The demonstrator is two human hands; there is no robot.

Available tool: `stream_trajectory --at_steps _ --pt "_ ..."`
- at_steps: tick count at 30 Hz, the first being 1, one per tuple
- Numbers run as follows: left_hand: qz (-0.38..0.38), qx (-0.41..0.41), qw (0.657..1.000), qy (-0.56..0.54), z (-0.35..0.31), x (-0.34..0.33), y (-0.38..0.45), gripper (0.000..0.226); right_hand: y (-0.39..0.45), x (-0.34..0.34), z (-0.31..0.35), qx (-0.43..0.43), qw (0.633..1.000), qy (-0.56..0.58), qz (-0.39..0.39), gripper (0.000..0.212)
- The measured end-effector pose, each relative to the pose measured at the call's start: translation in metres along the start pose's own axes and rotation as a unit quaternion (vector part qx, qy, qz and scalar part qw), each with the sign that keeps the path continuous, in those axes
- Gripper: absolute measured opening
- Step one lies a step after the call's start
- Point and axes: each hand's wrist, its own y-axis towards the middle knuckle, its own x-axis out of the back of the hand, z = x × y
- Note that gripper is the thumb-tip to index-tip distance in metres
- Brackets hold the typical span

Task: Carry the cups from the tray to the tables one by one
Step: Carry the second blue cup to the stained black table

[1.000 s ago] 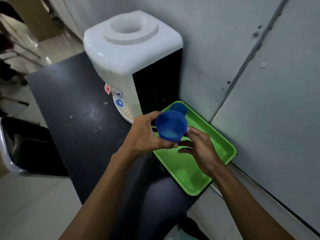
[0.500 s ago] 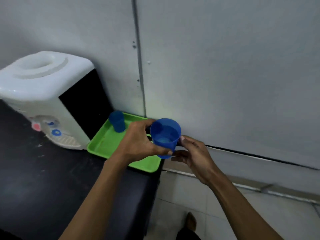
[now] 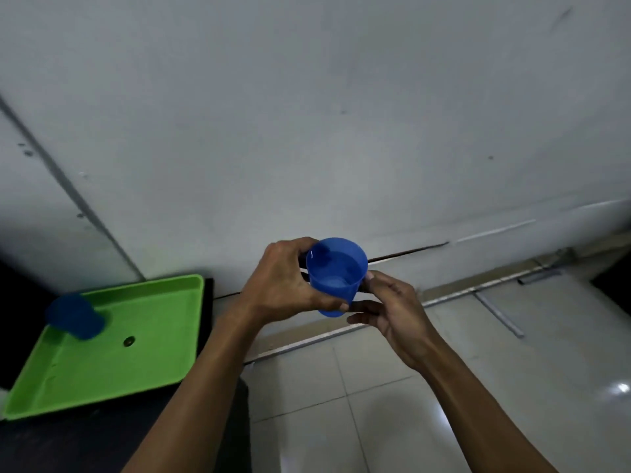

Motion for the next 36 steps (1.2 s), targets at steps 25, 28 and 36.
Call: stream_trajectory --at_steps 25,28,36 --pt "0.282 -0.218 0.929 -0.100 -0.326 -0.410 0.069 0.075 -0.237 0.445 0.011 0.049 0.940 0.037 -0.335 0.030" --pt "0.317 -0.244 0.910 -0.108 -0.358 -0.456 0.083 0.076 -0.255 0.484 0.012 0.055 0.924 0.053 -0.375 0.030" --pt "0.395 -0.330 0.851 -0.109 -0.435 -0.564 0.135 0.069 -0.266 0.582 0.016 0.064 0.867 0.083 -0.487 0.026"
